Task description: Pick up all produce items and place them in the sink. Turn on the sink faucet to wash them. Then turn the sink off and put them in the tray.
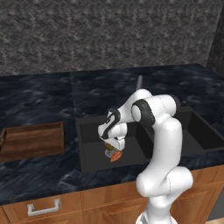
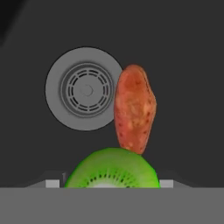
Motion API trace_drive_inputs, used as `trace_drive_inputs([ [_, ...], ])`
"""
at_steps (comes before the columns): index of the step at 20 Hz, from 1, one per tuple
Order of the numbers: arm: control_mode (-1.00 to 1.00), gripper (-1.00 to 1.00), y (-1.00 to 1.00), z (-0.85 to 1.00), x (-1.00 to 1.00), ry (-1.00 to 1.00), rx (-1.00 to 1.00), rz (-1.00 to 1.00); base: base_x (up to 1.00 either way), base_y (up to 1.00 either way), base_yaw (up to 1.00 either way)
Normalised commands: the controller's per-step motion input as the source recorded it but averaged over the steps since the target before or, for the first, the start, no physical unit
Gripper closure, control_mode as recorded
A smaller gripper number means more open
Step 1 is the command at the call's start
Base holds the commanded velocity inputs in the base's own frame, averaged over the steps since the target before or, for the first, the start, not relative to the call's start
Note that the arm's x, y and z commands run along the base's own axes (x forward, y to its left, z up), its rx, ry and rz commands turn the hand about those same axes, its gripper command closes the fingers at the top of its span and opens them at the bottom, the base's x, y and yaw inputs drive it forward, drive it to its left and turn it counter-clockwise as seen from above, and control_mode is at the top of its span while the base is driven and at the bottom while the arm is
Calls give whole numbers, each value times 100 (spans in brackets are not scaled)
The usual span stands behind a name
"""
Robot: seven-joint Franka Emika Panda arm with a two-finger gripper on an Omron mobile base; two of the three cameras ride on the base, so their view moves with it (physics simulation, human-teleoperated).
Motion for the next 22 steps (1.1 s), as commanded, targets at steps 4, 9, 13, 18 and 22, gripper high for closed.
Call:
trace_drive_inputs([
  [4,-100,100,0,-36,10,8,-4,-1,0,0,0],
  [9,-100,100,2,-35,14,9,-1,0,0,0,0],
  [13,-100,100,3,-36,20,5,0,0,0,0,0],
  [18,-100,100,5,-45,22,3,-2,0,0,0,0],
  [22,-100,-100,15,-31,25,1,-1,0,0,0,0],
])
